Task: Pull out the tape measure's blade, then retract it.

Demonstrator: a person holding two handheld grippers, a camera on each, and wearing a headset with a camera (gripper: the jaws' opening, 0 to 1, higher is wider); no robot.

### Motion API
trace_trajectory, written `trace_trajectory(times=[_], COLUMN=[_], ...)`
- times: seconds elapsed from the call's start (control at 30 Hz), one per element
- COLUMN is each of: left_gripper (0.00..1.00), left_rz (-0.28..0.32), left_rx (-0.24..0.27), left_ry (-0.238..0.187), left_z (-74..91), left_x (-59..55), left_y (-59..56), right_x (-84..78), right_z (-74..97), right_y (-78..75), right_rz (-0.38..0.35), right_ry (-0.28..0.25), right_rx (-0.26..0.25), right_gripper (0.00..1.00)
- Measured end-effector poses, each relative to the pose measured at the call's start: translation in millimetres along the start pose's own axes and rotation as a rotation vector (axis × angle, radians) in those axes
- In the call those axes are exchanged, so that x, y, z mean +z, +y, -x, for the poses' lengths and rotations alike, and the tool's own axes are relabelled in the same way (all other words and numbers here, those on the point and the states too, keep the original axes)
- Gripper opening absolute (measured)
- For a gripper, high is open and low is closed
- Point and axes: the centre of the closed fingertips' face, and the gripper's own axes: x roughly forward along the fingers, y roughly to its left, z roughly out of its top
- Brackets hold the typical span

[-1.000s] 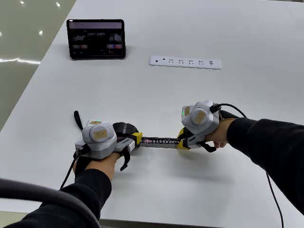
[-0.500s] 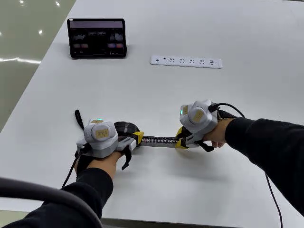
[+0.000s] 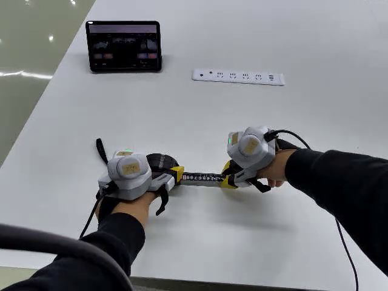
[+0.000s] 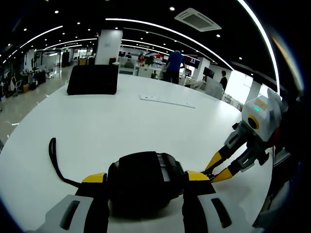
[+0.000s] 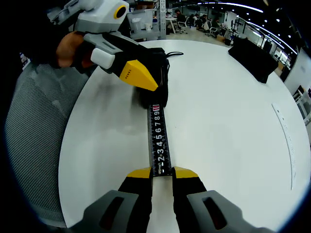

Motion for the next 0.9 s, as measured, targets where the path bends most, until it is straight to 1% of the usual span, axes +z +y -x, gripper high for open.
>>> trace_trajectory(times=[0.3, 0.6, 0.9], left_gripper=[0.57, 0.57, 0.57], left_rz=[-0.001, -0.002, 0.000], left_rx=[-0.003, -0.003, -0.004], left_ry=[0.002, 0.005, 0.008], left_z=[0.1, 0.0, 0.8], left_x=[0.0, 0.2, 0.4], left_y=[0.0, 0.1, -0.9], right_x=[11.2, 14.2, 18.5], right_z=[-3.7, -4.6, -7.9], right_y=[2.1, 0.6, 1.7], right_rz=[0.002, -0.002, -0.017], right_ry=[-0.010, -0.010, -0.032], right_rx=[0.003, 0.001, 0.000], right_gripper=[0.11, 0.11, 0.11])
